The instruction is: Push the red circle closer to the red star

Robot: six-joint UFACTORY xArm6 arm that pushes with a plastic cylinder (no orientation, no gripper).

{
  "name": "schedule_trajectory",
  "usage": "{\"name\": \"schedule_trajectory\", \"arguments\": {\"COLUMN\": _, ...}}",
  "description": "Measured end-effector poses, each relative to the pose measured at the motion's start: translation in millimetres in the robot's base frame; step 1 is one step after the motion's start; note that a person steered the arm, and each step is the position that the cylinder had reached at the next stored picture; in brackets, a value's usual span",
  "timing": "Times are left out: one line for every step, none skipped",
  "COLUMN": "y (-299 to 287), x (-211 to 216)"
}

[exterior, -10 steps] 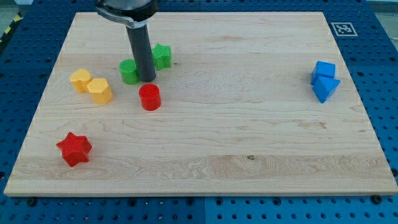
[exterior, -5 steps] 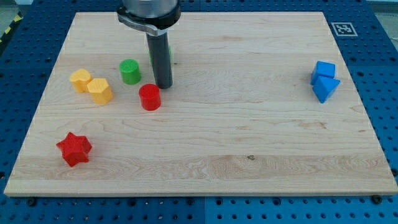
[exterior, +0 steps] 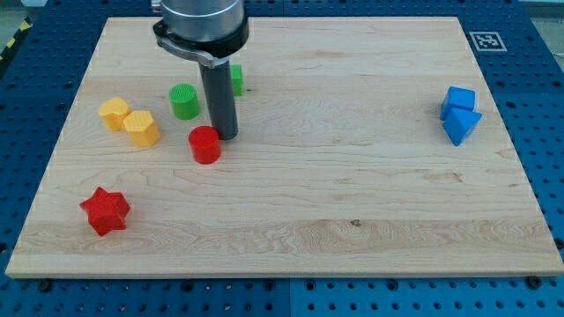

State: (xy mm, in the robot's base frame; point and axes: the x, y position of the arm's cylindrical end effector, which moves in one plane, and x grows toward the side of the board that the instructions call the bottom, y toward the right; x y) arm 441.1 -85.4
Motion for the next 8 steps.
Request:
{"name": "schedule_trajectory", "arguments": {"y": -20, "x": 0}}
{"name": "schedule_trajectory", "arguments": {"y": -33, "x": 6}}
{"name": "schedule_trajectory", "arguments": {"y": -35, "x": 28}}
{"name": "schedule_trajectory", "arguments": {"y": -35, "x": 53}}
{"name": "schedule_trajectory", "arguments": {"y": -35, "x": 76}}
{"name": "schedule_trajectory", "arguments": {"y": -35, "x": 92}}
{"name": "schedule_trajectory", "arguments": {"y": -26, "x": 104}}
{"name": "schedule_trajectory", "arguments": {"y": 7, "x": 123}}
